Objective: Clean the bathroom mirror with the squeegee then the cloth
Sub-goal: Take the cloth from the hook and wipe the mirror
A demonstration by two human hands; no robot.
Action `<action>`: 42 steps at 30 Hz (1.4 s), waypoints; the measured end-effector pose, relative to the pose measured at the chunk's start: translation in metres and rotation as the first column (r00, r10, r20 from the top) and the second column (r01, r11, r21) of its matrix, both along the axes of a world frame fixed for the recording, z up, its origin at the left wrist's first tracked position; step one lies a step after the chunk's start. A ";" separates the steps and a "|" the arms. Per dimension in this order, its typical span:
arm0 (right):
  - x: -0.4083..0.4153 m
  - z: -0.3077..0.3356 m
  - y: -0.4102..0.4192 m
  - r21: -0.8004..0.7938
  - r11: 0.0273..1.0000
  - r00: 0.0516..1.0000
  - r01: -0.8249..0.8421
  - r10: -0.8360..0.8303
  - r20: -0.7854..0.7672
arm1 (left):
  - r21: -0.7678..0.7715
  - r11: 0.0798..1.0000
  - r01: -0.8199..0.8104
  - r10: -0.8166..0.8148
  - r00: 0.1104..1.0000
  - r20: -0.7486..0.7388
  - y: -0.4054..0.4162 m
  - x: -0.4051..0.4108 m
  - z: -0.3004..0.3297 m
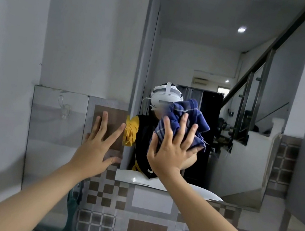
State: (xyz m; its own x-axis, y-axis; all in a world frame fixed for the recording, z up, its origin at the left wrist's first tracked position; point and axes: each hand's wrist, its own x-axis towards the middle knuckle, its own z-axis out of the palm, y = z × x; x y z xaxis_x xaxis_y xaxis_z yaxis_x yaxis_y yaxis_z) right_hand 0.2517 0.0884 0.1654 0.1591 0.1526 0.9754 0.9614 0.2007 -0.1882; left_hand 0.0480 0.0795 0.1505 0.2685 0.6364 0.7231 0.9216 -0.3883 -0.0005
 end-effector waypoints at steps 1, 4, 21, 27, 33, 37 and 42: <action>-0.008 0.002 0.001 -0.007 1.000 1.000 -0.013 0.013 0.021 | -0.010 1.000 0.003 -0.003 1.000 0.002 0.000 -0.001 -0.005; -0.033 0.010 0.000 -0.043 0.997 0.993 -0.064 0.068 0.101 | -0.020 1.000 0.024 -0.023 0.999 0.025 -0.002 -0.004 -0.018; 0.027 0.023 -0.005 -0.095 0.995 0.517 -0.019 0.091 0.851 | 0.060 0.998 0.018 -0.017 1.000 -0.006 -0.004 -0.006 -0.044; 0.089 0.017 -0.012 -0.066 0.998 0.450 0.002 0.058 0.891 | 0.089 0.996 0.013 -0.009 0.999 -0.045 0.001 -0.008 -0.047; 0.157 0.008 -0.020 -0.014 1.000 0.510 0.025 -0.001 0.860 | 0.100 0.994 0.035 -0.028 0.997 -0.068 0.004 -0.011 -0.048; 0.195 -0.003 -0.024 0.039 0.998 0.645 0.054 -0.064 0.761 | 0.111 0.993 0.038 -0.029 0.996 -0.081 0.004 -0.010 -0.047; 0.238 -0.013 -0.028 -0.012 1.000 0.805 0.027 -0.014 0.594 | 0.126 0.992 0.025 -0.014 0.996 -0.089 0.004 -0.009 -0.049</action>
